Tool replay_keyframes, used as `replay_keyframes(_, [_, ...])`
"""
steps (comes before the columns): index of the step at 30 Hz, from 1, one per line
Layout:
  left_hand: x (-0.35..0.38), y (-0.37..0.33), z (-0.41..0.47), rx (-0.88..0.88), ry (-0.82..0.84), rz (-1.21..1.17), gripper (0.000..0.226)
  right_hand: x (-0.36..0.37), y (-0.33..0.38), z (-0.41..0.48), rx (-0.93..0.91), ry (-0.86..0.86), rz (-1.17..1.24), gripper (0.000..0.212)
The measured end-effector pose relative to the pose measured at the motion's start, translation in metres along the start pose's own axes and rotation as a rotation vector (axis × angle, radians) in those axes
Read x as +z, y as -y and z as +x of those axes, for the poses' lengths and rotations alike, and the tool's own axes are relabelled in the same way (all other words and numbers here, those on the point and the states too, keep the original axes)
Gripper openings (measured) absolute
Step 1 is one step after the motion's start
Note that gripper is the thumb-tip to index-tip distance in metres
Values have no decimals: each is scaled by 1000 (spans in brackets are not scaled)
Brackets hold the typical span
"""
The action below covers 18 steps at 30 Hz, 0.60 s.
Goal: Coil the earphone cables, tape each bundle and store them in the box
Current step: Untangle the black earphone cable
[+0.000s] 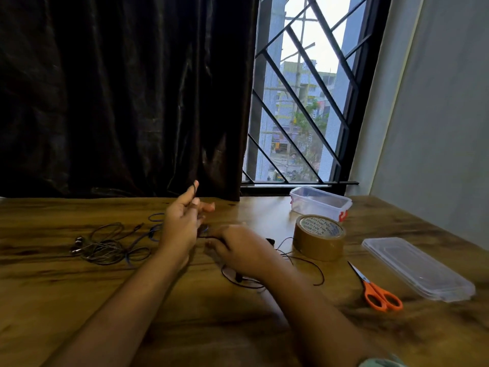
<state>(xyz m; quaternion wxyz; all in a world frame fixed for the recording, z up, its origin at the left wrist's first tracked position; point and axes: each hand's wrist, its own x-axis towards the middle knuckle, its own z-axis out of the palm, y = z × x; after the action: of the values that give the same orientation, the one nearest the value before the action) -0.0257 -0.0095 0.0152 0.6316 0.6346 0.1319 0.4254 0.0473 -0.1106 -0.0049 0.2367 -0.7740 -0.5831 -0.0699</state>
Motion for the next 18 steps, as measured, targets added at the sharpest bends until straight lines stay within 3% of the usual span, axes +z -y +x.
replay_keyframes(2, [-1,7,-2,8,87,190,42,-17,-7,-5,-13,-87,-62,21])
replay_keyframes(5, [3,12,-10,-104,314,293,40,-42,-15,-16,-20,-306,-128,18])
replay_keyframes(10, [9,-11,-20,-354,549,-73,42,-46,-29,-19,140,-559,-236,23])
replay_keyframes(13, [9,-19,-19,-408,593,-298,40,-39,-31,-18,218,-522,-196,27])
replay_keyframes(18, [12,-18,-21,-395,508,-451,36,-23,-24,-16,286,-295,-223,27])
